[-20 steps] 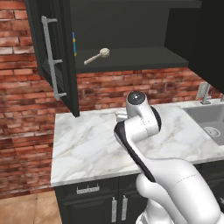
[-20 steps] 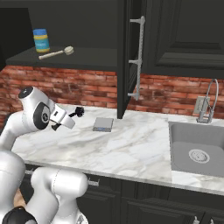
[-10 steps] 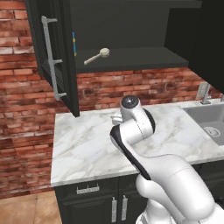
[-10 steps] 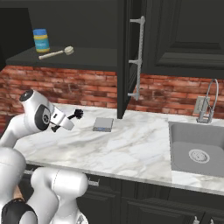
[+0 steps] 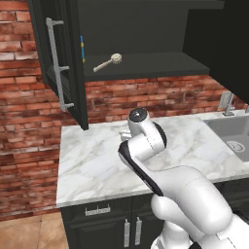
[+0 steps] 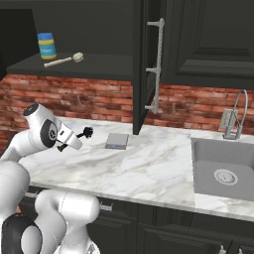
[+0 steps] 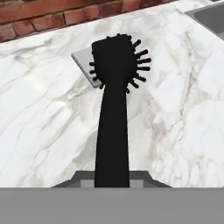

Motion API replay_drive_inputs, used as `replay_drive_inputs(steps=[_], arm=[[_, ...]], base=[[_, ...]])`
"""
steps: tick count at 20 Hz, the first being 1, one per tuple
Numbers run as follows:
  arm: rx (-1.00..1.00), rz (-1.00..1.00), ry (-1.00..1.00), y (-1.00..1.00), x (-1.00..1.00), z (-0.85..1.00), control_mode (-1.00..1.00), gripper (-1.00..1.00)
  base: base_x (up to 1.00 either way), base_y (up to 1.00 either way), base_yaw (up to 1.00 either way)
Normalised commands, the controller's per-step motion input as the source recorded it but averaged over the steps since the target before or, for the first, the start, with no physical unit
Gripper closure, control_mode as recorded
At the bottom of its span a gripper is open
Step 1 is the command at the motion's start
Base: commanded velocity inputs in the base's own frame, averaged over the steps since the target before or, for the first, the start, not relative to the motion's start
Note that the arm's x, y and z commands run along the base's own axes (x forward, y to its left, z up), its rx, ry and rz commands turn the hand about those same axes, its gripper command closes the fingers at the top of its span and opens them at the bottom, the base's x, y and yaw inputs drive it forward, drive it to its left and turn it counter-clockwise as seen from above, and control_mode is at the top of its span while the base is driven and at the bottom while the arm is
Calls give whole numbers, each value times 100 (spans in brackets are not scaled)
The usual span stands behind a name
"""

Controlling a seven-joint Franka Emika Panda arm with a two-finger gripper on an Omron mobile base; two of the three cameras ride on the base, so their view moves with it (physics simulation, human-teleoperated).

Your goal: Pick the dish brush and dish brush from the cabinet and place them on the counter.

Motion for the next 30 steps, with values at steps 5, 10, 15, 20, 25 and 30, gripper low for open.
replay_drive_inputs(steps=[5,10,15,20,25,30], arm=[[0,0,2,7,8,-19,-100,100],[0,0,3,7,7,-21,-100,100],[0,0,2,5,7,-22,-100,100],[0,0,4,3,9,-20,-100,100],[0,0,5,1,11,-21,-100,100],[0,0,3,2,12,-22,-100,100]], base=[[0,0,0],[0,0,0],[0,0,0],[0,0,0],[0,0,0],[0,0,0]])
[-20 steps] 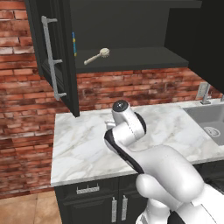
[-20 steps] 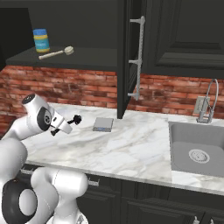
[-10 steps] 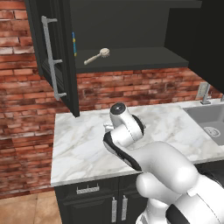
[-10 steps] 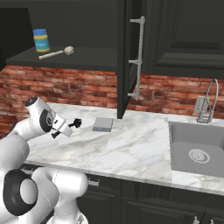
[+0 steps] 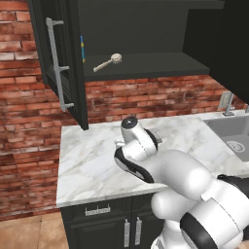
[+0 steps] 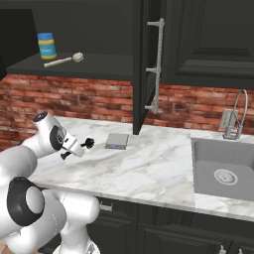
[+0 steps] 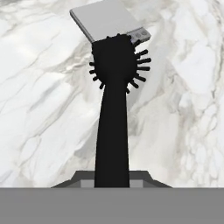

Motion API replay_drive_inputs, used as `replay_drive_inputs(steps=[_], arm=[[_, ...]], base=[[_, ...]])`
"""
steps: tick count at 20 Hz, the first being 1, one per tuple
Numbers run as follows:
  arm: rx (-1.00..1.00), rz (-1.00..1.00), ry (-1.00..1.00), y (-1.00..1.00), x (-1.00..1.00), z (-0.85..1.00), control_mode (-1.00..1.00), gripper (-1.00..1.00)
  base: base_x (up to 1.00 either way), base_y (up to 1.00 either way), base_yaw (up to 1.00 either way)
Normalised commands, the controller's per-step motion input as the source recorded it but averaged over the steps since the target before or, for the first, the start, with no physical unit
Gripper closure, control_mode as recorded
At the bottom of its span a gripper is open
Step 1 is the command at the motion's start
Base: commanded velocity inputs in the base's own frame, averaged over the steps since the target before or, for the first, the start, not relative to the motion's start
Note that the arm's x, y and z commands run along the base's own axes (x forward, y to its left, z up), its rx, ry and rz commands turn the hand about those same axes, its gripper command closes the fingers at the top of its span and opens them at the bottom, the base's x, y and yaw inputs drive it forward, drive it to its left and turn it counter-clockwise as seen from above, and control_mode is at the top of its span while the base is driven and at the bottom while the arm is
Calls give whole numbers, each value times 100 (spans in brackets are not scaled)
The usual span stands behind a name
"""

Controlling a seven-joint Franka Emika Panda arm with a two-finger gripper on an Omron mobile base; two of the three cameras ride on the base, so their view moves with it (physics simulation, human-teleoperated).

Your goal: Pick the dish brush and dish brush from the cabinet and place them on the counter.

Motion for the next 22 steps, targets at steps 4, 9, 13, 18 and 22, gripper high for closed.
replay_drive_inputs(steps=[4,9,13,18,22], arm=[[0,0,2,4,11,-22,-100,100],[-1,0,1,4,10,-24,-100,100],[-1,0,2,3,10,-24,-100,100],[-1,0,2,1,9,-24,-100,100],[-1,0,1,0,9,-23,-100,100]], base=[[0,0,0],[0,0,0],[0,0,0],[0,0,0],[0,0,0]])
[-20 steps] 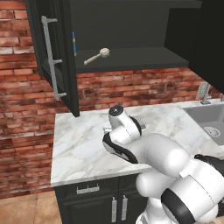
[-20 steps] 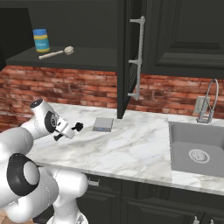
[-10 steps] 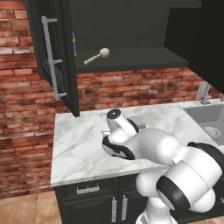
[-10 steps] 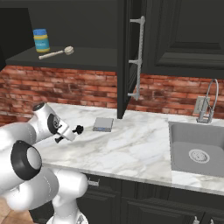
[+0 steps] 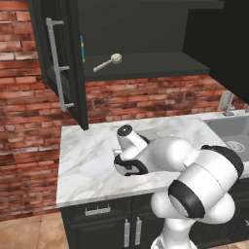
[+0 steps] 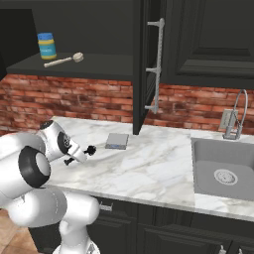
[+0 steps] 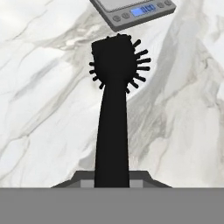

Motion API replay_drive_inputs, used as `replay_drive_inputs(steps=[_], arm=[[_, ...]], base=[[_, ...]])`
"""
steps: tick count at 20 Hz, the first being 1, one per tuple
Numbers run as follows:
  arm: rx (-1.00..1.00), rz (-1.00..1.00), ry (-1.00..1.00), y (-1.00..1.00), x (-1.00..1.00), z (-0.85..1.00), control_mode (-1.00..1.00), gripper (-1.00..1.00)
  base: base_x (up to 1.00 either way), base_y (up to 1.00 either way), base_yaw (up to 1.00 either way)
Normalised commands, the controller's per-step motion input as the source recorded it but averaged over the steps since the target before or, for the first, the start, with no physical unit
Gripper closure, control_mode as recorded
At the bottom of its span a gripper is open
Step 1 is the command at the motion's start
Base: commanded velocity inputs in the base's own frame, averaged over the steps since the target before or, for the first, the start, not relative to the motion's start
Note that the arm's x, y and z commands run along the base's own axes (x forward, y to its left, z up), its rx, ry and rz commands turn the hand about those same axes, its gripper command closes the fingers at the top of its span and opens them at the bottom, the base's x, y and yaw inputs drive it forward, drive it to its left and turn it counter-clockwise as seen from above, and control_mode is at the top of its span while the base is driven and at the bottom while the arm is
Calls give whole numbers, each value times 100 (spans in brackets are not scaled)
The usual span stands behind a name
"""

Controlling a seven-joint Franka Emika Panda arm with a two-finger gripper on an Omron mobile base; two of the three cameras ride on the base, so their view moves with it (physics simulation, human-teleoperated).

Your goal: Pick the dish brush and dish brush from the cabinet and place them on the counter.

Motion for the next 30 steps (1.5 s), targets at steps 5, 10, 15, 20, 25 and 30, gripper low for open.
replay_drive_inputs(steps=[5,10,15,20,25,30], arm=[[-1,0,1,0,7,-23,-100,100],[0,0,0,0,8,-19,-100,100],[0,0,-1,0,9,-14,-100,100],[0,0,0,0,3,-6,-100,-100],[0,0,0,0,0,0,-100,-100],[0,-1,0,-2,0,6,-100,-100]], base=[[0,0,0],[0,0,0],[0,0,0],[0,0,0],[0,0,0],[0,0,0]])
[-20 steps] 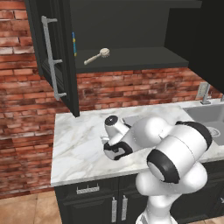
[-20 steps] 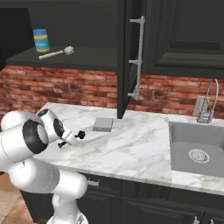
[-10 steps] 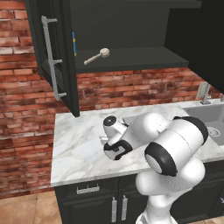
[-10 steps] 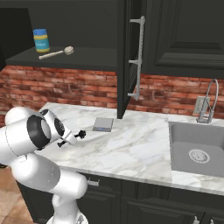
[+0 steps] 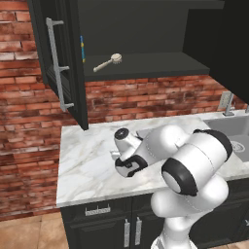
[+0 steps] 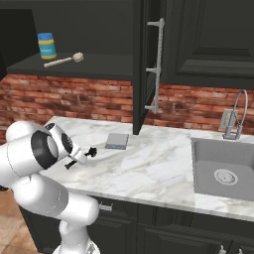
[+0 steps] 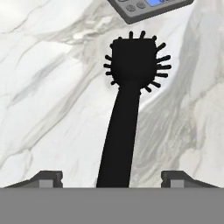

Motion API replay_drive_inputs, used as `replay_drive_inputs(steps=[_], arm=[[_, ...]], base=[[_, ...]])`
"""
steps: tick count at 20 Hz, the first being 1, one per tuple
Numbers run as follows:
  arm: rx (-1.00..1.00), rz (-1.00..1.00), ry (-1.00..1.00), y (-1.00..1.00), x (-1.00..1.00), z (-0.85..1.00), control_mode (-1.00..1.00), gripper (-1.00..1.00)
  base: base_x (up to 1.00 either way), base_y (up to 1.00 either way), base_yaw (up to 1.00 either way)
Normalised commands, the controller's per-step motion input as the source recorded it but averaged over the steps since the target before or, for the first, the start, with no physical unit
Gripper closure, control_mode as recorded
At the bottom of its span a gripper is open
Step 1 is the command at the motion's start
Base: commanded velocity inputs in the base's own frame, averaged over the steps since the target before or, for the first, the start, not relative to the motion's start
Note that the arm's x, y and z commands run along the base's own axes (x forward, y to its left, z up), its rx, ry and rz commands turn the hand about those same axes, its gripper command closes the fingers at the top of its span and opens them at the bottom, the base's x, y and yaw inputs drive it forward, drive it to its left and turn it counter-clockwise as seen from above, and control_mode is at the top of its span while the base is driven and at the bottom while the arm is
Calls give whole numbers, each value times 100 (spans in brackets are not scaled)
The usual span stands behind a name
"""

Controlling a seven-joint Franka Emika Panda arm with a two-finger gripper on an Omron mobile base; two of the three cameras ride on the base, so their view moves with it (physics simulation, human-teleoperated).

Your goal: Pick the dish brush and dish brush from the cabinet and place them on the counter.

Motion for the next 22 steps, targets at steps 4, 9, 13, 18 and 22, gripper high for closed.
replay_drive_inputs(steps=[4,9,13,18,22], arm=[[1,-1,0,0,0,27,-100,-100],[3,0,0,0,-7,34,-100,-100],[3,0,0,0,-14,37,-100,-100],[3,0,0,0,-21,31,-100,-100],[4,1,0,0,-22,29,-100,-100]], base=[[0,0,0],[0,0,0],[0,0,0],[0,0,0],[0,0,0]])
